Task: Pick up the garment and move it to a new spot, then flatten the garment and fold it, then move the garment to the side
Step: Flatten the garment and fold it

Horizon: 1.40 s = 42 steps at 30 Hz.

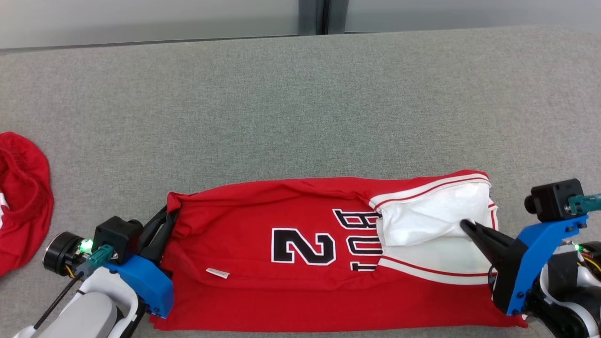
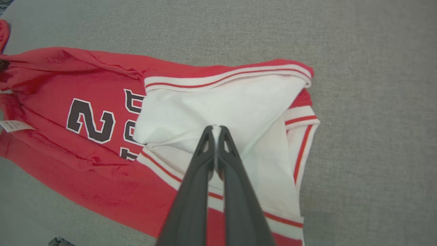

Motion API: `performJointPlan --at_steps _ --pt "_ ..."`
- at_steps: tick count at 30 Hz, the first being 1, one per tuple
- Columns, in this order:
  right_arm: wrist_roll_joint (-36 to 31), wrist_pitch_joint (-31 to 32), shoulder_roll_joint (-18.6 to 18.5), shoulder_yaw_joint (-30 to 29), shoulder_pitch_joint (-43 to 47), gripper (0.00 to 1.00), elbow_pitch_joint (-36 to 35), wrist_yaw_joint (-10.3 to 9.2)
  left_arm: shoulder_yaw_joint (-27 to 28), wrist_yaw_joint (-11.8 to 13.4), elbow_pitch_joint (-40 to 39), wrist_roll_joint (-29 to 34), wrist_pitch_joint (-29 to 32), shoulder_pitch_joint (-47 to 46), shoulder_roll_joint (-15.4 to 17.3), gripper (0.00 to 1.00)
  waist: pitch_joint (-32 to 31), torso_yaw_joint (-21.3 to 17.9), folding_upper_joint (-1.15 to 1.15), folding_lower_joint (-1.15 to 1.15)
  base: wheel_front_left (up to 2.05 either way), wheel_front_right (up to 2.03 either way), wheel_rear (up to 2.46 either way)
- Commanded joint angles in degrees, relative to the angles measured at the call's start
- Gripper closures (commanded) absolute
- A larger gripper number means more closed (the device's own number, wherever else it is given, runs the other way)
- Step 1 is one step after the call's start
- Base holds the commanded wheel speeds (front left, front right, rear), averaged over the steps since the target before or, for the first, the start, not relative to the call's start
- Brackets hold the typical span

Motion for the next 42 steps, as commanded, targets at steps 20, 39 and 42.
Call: performJointPlan --at_steps 20,39,42 --pt "-1.3 8.5 6.1 -5.8 13.3 0.0 -6.2 0.02 1.2 4.2 3.4 -1.2 -8.0 6.7 -4.2 0.0 -3.5 0.1 0.0 0.01 0.0 0.0 0.0" --pt "-6.2 -7.1 7.4 -15.7 9.6 0.0 1.5 0.02 22.7 7.7 -8.7 5.1 -9.2 18.1 -16.0 0.0 -11.6 3.7 0.0 0.01 0.0 0.0 0.0" --pt "-6.6 -10.2 7.4 -16.2 8.8 0.0 4.1 0.02 23.5 6.5 -7.5 6.2 -9.2 18.3 -16.7 0.0 -11.9 4.0 0.0 0.01 0.0 0.0 0.0"
